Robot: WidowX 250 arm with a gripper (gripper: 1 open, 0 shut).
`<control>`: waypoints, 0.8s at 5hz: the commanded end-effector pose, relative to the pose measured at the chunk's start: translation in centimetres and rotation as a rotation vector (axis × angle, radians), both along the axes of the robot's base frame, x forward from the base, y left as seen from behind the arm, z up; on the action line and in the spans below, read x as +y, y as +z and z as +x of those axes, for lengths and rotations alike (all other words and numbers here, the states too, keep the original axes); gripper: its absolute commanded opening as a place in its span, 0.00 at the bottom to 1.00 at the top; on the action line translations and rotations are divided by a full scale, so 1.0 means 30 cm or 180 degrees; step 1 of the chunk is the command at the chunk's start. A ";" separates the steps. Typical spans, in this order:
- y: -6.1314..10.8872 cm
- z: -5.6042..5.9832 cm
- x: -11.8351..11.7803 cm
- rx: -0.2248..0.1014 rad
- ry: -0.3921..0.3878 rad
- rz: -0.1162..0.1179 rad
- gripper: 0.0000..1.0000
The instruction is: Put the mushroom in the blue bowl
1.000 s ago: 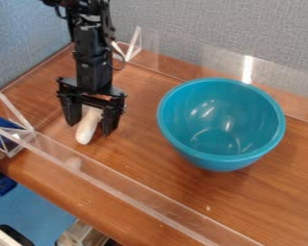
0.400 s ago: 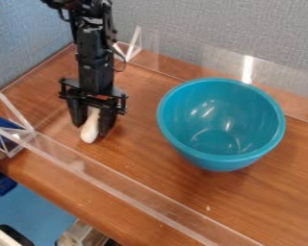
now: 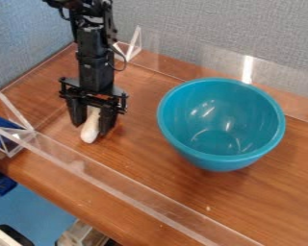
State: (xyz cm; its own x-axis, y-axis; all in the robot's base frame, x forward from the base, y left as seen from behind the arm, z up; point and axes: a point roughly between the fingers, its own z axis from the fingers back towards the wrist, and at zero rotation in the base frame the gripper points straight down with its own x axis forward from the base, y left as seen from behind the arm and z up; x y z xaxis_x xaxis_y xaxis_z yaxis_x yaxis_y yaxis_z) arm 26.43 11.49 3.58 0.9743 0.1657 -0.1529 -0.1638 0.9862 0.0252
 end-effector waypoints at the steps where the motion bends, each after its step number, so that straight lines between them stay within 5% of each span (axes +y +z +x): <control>1: 0.087 0.028 0.003 -0.0256 -0.0018 0.0097 1.00; 2: 0.067 0.029 0.006 -0.0234 -0.0022 0.0090 0.00; 4: 0.107 0.028 0.001 -0.0279 -0.0063 0.0119 0.00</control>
State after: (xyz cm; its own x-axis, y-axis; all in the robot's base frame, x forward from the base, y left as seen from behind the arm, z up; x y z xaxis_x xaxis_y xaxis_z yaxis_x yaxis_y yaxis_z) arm 26.43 11.50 4.58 0.9776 0.1615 -0.1353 -0.1590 0.9869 0.0288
